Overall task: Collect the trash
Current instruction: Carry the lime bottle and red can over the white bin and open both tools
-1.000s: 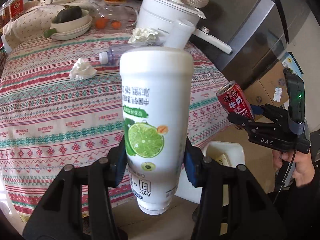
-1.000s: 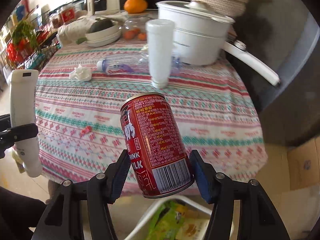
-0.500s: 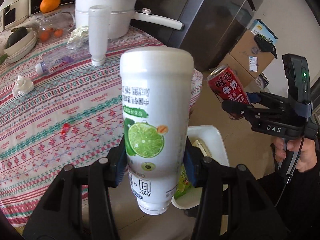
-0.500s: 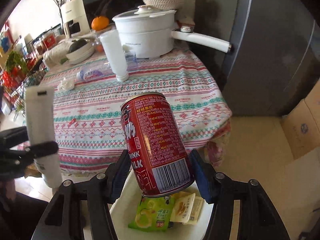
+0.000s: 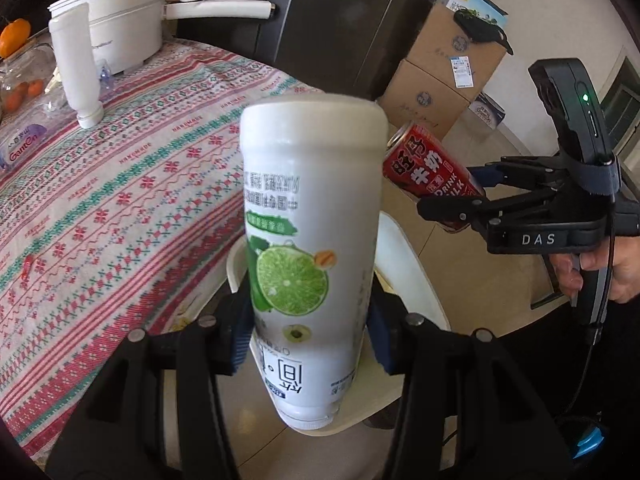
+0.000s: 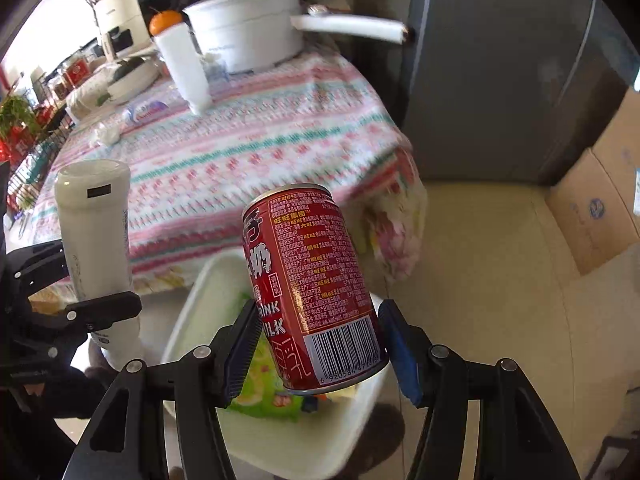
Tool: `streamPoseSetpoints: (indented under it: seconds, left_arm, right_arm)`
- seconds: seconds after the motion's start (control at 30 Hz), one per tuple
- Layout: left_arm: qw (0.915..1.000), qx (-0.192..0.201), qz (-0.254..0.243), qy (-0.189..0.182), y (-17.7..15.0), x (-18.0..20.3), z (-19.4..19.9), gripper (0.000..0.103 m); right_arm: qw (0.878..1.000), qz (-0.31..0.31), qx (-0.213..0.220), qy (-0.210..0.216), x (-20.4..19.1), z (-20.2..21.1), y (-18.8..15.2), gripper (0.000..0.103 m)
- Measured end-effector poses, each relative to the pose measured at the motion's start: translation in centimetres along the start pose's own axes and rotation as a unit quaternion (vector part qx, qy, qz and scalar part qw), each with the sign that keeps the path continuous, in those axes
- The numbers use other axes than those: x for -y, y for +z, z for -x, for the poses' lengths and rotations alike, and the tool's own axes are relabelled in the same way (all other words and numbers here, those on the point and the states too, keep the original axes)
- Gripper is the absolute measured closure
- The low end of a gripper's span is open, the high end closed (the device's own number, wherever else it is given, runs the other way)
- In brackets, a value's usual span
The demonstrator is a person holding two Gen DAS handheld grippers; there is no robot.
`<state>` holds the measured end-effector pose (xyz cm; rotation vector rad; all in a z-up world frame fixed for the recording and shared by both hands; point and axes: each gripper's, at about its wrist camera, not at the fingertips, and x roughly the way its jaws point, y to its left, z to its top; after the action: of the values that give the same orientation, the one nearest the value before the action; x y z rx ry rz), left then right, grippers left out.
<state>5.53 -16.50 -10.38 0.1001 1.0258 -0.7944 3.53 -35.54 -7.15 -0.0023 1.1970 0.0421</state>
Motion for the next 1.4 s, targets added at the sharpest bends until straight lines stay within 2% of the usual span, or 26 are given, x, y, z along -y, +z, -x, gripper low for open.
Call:
streamPoseSetpoints:
  seconds: [0.43, 0.5, 0.53, 0.57, 0.77, 0.93, 1.13, 1.4]
  left_arm:
    - [0.9992, -0.032, -0.025, -0.002, -1.8, 0.9, -4.1, 0.052]
    - [0.9991, -0.034, -0.024, 0.0, -1.9, 0.9, -4.0, 0.05]
    - [0.9991, -0.035, -0.025, 0.002, -1.9, 0.9, -3.8, 0.044]
    - [0.9991, -0.034, -0.025, 0.004, -1.9, 0.9, -3.7, 0.043]
    - [0.9994, -0.026, -0.024, 0.008, -1.4, 0.3, -1.8, 0.042]
    - [0.9984, -0.022, -0.024, 0.047, -1.4, -0.7, -0.1, 0.035]
    - [0.9955, -0.018, -0.018, 0.091, -1.6, -2.2, 1.7, 0.026]
    - [0.9931, -0.025, 0.001, 0.115, -2.2, -4.1, 2.5, 0.02]
  right_arm:
    - [0.999, 0.009, -0.044, -0.015, 1.3, -1.7, -2.7, 0.042]
    - [0.999, 0.011, -0.047, -0.015, 1.2, -1.8, -2.8, 0.042]
    - [0.999, 0.013, -0.048, -0.015, 1.2, -1.9, -2.8, 0.042]
    - [0.999, 0.014, -0.05, -0.014, 1.1, -1.9, -2.9, 0.042]
    - [0.998, 0.022, -0.058, -0.013, 0.7, -2.4, -3.0, 0.042]
    - [0.996, 0.038, -0.076, -0.011, -0.2, -3.5, -3.0, 0.042]
    - [0.99, 0.075, -0.123, -0.01, -2.5, -6.1, -3.5, 0.042]
    - [0.977, 0.104, -0.184, -0.01, -4.2, -9.3, -5.1, 0.042]
